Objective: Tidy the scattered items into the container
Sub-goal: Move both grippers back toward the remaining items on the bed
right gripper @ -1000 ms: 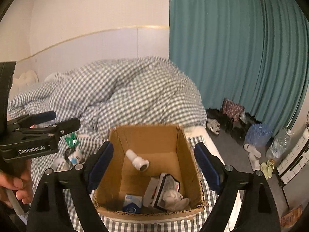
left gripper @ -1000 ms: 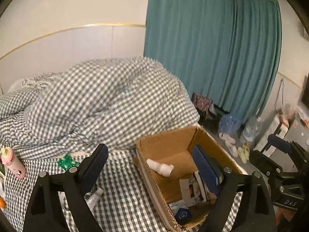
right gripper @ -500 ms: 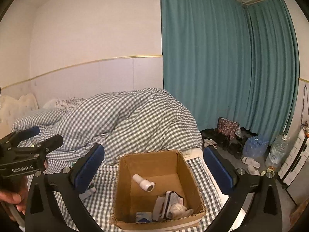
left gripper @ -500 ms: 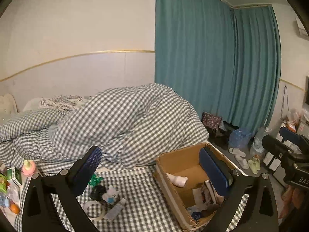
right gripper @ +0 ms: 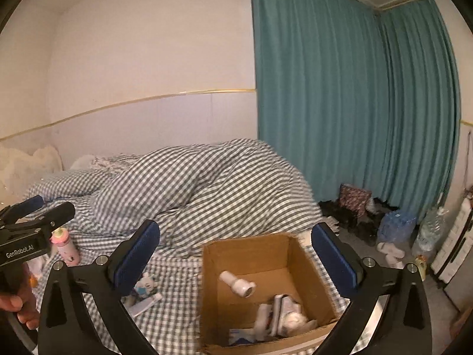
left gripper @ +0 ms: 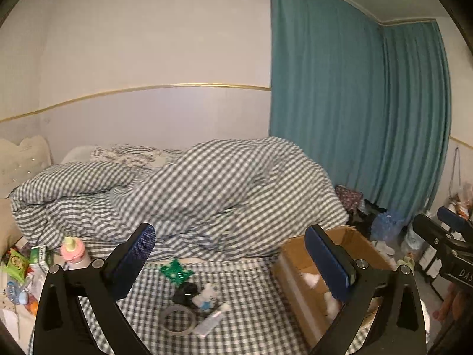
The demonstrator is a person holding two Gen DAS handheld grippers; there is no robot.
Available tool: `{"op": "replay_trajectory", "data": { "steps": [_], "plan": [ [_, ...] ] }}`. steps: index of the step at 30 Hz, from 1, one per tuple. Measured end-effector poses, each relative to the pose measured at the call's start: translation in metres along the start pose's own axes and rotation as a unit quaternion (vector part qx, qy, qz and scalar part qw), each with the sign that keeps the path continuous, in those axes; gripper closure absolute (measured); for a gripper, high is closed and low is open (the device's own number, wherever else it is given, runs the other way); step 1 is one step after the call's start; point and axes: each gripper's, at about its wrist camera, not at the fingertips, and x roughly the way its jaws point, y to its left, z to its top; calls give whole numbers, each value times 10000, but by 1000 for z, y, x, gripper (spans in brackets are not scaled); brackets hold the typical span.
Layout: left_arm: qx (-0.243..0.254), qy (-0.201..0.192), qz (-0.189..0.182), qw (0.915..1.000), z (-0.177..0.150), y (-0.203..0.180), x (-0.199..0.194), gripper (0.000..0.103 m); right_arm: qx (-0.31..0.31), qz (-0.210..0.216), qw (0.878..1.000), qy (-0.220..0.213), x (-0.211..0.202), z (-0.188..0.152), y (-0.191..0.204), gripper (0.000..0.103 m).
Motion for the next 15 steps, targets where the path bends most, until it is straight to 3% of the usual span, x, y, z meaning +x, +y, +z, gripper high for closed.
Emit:
{"op": "replay_trajectory", "data": {
  "steps": [15],
  "plan": [
    [-460, 228, 696, 9963, -30, 112, 0, 0, -212, 663, 9961, 536, 53, -41, 83, 0]
  ]
}}
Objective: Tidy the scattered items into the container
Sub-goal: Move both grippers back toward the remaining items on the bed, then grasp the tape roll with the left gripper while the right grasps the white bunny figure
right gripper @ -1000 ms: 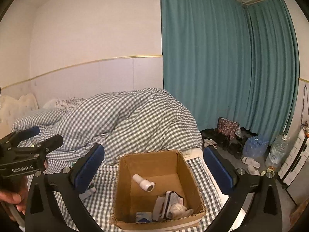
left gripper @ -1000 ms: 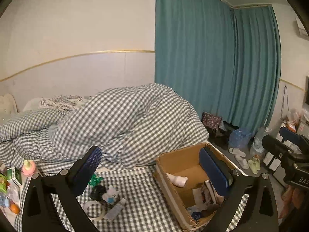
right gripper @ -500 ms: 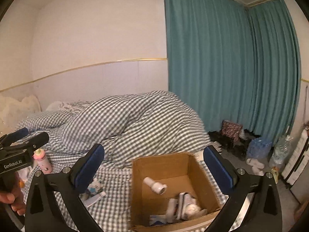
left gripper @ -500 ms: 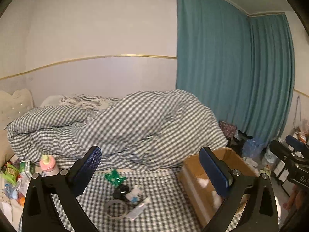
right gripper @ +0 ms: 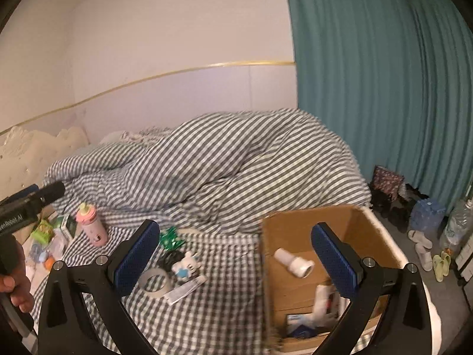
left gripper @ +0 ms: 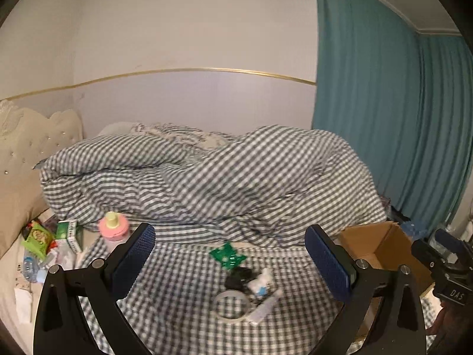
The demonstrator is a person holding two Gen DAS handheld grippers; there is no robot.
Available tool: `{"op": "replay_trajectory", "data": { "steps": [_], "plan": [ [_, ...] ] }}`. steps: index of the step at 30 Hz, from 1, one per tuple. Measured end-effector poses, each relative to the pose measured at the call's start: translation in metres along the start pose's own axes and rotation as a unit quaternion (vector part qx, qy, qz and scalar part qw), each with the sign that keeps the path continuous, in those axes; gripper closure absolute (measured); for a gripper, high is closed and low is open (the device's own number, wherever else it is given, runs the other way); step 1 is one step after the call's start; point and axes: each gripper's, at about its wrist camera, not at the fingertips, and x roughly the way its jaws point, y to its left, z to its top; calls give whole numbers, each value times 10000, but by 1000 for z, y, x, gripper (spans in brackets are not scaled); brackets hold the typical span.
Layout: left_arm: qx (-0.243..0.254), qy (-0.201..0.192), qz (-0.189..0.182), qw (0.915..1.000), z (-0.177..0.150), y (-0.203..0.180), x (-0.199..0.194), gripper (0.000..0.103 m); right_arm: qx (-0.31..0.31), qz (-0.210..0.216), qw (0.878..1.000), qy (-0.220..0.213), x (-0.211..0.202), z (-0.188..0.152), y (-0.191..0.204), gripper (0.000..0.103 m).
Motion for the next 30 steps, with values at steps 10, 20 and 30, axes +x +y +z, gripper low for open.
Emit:
{"op": "replay_trajectory", "data": {
  "steps": [10, 20, 30],
  "plan": [
    [-215, 191, 242, 9993, -14, 52, 13, 0, -294, 311, 9989, 214, 31, -5, 56, 0],
    [-175, 655, 205, 9975, -36, 59, 46, 0, -601, 505, 9935, 829, 71, -23, 80, 0],
    [-140, 1204, 149, 9925, -69, 61, 92, 0, -665, 646, 9863, 1363, 113, -50, 78, 0]
  ]
}}
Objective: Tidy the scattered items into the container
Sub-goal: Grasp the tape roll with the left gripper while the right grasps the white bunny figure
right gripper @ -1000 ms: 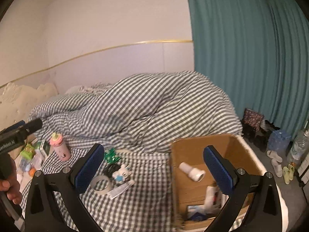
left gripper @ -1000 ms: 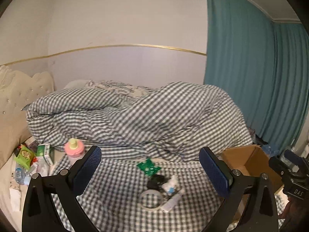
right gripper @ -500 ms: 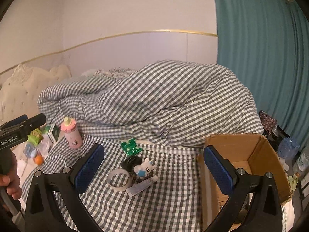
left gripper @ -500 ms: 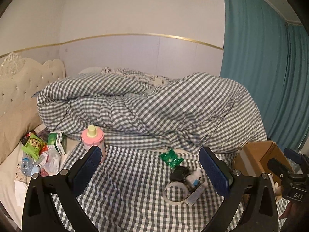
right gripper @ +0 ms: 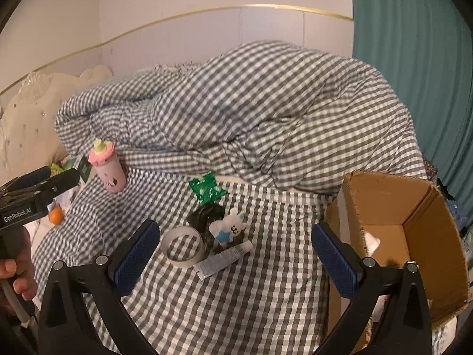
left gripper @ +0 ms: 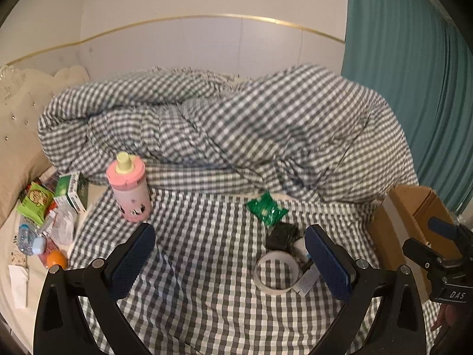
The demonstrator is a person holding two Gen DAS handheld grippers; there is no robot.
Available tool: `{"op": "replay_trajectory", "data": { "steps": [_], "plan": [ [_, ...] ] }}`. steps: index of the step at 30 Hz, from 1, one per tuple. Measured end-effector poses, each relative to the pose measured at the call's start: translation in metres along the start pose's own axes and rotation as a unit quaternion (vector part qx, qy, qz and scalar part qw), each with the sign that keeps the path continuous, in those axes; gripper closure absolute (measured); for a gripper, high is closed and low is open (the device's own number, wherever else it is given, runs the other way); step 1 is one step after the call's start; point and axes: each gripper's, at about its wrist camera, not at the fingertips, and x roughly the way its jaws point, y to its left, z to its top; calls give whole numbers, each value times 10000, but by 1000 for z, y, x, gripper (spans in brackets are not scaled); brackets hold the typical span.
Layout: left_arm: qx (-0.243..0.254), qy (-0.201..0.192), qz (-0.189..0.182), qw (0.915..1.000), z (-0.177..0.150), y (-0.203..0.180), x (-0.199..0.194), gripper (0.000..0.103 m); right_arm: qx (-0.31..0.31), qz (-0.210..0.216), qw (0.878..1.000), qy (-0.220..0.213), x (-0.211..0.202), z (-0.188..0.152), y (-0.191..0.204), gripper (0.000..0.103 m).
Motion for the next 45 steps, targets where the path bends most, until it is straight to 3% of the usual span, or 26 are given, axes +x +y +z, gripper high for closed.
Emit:
{"op": "replay_trajectory", "data": {
  "steps": [20, 35, 45],
  "plan": [
    [71, 963, -132, 9952, -45, -1, 108, 0, -442, 206, 9943, 951, 112, -22, 3, 0],
    [172, 1564, -299, 9871, -83, -13, 175, 0, -325, 310, 9910, 1264, 184, -26, -3, 0],
    [156, 1728, -363, 9842, -94, -16, 200, 2, -198, 391, 9890, 1415, 216, -31, -9, 0]
  ]
}}
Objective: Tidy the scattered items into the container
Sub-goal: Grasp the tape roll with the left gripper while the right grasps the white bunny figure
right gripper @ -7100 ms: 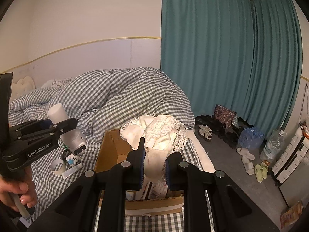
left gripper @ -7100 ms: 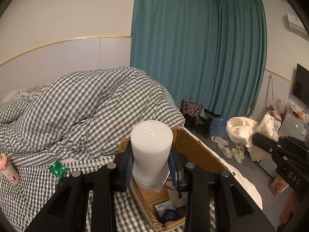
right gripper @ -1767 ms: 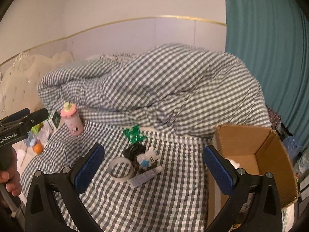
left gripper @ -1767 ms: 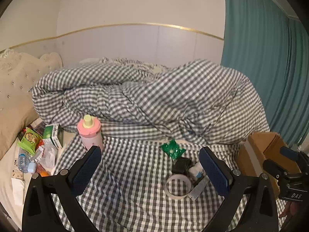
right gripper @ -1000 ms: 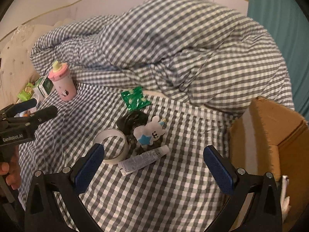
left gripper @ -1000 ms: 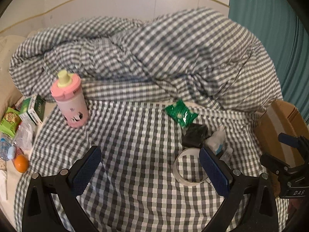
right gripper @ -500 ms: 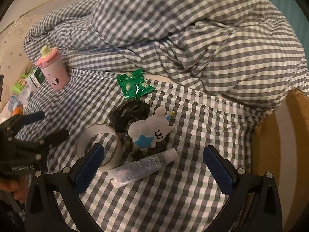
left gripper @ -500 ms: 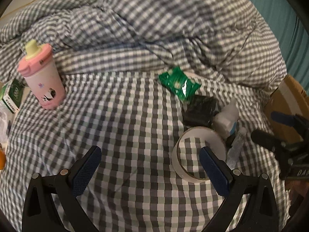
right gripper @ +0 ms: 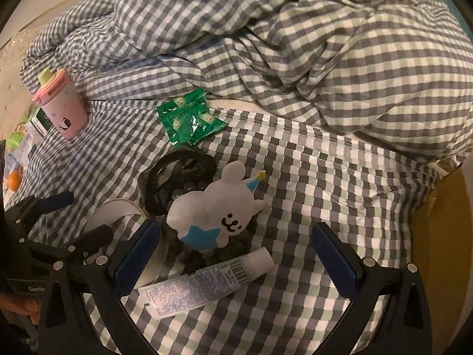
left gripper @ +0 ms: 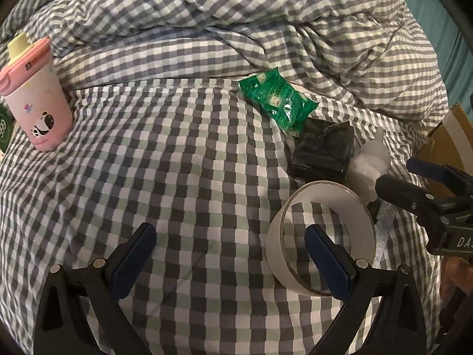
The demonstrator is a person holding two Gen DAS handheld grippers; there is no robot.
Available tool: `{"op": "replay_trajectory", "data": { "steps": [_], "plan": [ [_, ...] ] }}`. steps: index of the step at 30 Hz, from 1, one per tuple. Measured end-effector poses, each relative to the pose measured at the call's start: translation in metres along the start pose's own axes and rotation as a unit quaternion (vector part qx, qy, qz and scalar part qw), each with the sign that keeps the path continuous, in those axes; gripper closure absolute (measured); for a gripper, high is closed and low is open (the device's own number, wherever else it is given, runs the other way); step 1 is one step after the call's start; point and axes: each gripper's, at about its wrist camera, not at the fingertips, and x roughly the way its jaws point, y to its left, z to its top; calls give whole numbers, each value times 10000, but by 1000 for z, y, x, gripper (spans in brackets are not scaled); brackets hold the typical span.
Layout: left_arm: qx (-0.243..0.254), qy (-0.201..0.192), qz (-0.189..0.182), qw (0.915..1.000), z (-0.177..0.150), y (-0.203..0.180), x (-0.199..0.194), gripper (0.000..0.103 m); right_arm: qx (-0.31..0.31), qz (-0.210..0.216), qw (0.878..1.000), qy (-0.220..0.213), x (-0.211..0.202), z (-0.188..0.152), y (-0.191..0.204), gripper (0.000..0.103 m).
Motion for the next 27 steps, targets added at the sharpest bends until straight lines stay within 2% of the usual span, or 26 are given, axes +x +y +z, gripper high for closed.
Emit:
{"op": "replay_trajectory", "data": {
  "steps": [8, 11, 14, 16, 17, 19, 21, 27],
  "plan": [
    [231, -70, 157, 9996, 0, -7, 6, 21, -4, 80, 10000, 46, 14, 2, 2, 4],
    [274, -127, 153, 9994, 1, -8, 5, 33, 13, 136, 9998, 111, 22, 2, 2, 14],
    [317, -169, 140, 9993, 2, -10, 4, 42, 29, 250, 9996, 156, 27, 2, 4, 29],
    [373, -211, 119, 9990, 2, -13, 3, 58, 27, 271, 9995, 135, 27, 2, 6, 44],
    [413, -224, 120, 9988, 3, -15, 2, 64, 28, 261, 9996, 121, 26, 2, 6, 44],
    [465, -224, 90, 9986, 3, -18, 1, 84, 45, 261, 9996, 116, 26, 3, 7, 44],
    [482, -218, 59, 9986, 3, -19, 0, 91, 73, 271, 9996, 103, 24, 2, 6, 44],
    [491, -297, 74, 9983, 1, -20, -7, 93, 167, 263, 9995, -4, 11, 0, 0, 44]
  ]
}}
